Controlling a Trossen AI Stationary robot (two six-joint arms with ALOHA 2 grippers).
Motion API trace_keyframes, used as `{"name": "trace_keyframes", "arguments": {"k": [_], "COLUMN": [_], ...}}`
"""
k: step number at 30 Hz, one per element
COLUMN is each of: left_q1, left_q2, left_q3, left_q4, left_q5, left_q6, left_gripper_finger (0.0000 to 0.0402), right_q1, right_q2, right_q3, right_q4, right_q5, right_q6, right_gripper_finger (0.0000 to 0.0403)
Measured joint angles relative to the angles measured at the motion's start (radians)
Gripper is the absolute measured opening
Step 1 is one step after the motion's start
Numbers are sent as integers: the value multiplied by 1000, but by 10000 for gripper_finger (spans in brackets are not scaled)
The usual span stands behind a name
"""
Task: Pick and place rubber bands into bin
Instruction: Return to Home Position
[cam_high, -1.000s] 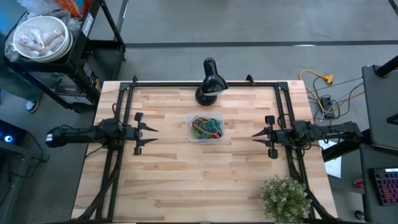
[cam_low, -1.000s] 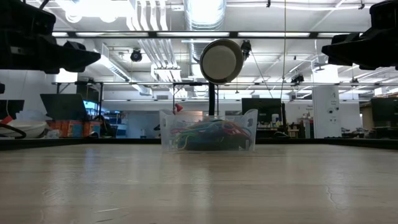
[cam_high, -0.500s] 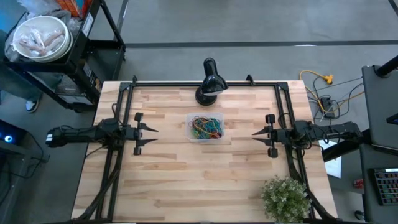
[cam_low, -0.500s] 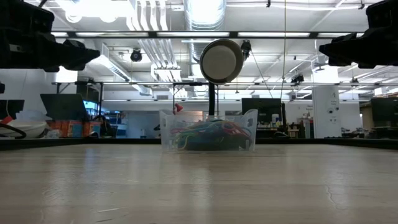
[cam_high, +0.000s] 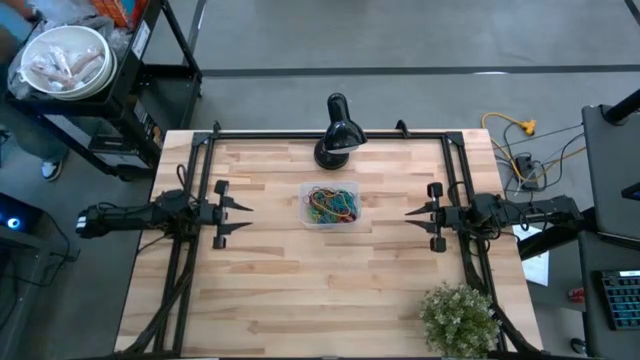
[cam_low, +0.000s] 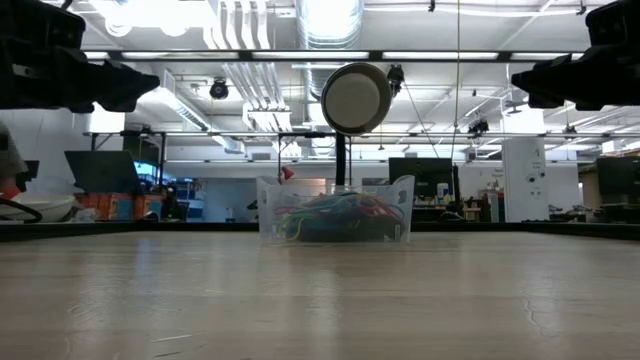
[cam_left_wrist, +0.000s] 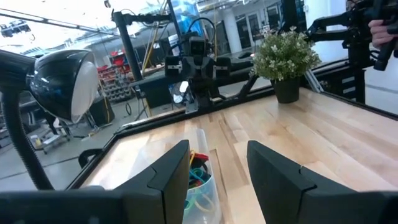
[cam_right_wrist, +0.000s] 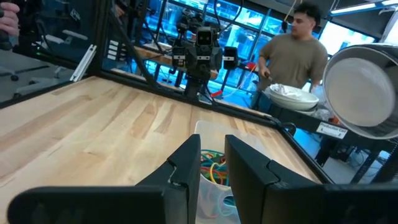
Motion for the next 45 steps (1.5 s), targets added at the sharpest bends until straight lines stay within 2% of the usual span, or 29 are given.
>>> {"name": "trace_keyframes", "arguments": {"k": [45], "left_q1": [0], "left_q2": [0], "left_q3": [0], "left_q4": [8], "left_q5": [2], "left_q6": [2], "left_gripper_finger": [146], "right_q1": [0], "right_q2": [1], "right_q3": [0], "right_q4": [1], "right_q5": [-2], "right_q6": [22], "right_gripper_finger": [68]}}
